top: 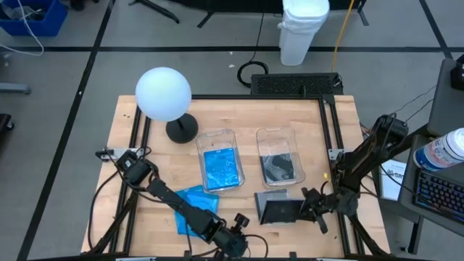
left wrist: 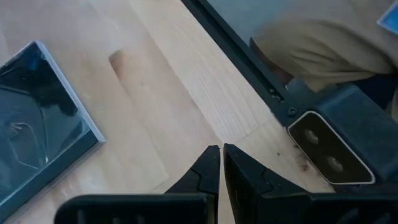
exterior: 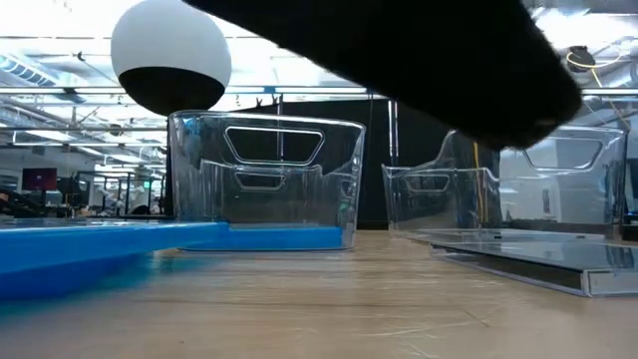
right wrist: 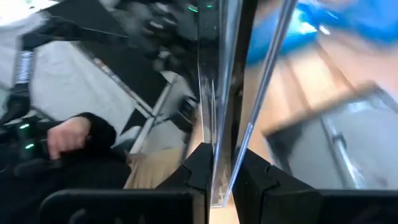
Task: Pick & place jewel cases by type
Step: Put the black CD case into the right transparent bin
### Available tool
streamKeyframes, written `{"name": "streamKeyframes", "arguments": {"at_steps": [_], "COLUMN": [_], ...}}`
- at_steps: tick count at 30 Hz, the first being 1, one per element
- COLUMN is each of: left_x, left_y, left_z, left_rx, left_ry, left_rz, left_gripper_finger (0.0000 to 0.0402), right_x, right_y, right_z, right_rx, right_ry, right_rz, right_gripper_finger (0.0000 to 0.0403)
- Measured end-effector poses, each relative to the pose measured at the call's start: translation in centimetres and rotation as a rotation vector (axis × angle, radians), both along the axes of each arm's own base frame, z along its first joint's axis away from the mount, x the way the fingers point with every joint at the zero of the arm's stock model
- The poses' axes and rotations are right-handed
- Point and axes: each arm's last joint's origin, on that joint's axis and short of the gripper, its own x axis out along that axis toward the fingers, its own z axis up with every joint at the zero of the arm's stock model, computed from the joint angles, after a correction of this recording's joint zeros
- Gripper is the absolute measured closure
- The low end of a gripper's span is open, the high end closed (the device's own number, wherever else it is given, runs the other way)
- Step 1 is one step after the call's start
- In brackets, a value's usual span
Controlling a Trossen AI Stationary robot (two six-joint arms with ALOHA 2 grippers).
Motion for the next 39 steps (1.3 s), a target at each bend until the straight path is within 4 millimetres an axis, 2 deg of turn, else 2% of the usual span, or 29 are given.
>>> {"name": "streamKeyframes", "arguments": {"at_steps": [4, 7, 12, 15, 19, 23, 27, 32, 39], "left_x": [0.0, 0.0, -0.3, -0.5, -0.7, -0.8, -0.7, -0.5, 0.2], "left_y": [0.1, 0.1, 0.0, -0.2, -0.4, -0.5, -0.3, 0.2, 1.7], "left_z": [0.0, 0.0, -0.2, -0.3, -0.3, -0.3, -0.3, -0.4, -0.6], "left_rx": [0.005, 0.004, 0.017, 0.029, 0.056, 0.072, 0.078, 0.093, 0.128], "left_ry": [0.004, 0.007, 0.026, 0.033, 0.028, 0.023, 0.024, 0.042, 0.059], "left_rz": [0.0, -0.005, -0.014, -0.027, -0.065, -0.088, -0.089, -0.085, -0.076], "left_gripper_finger": [0.0371, 0.0371, 0.0371, 0.0371, 0.0371, 0.0371, 0.0371, 0.0371, 0.0371], "right_x": [1.2, 2.0, 2.4, 2.6, 3.3, 3.7, 2.8, 1.6, 3.4], "right_y": [0.3, -0.2, -2.8, -4.4, -6.0, -7.9, -10.9, -13.8, -15.7], "right_z": [3.1, 5.8, 10.5, 13.0, 15.5, 17.6, 18.3, 17.2, 14.6], "right_rx": [-0.105, -0.243, -0.441, -0.496, -0.563, -0.591, -0.547, -0.434, -0.196], "right_ry": [-0.089, -0.027, 0.266, 0.372, 0.439, 0.398, 0.441, 0.637, 0.794], "right_rz": [0.027, 0.016, -0.103, -0.154, -0.131, -0.15, -0.196, -0.251, -0.199], "right_gripper_finger": [0.037, 0.0372, 0.0375, 0.0372, 0.0373, 0.0375, 0.0373, 0.0375, 0.0373]}}
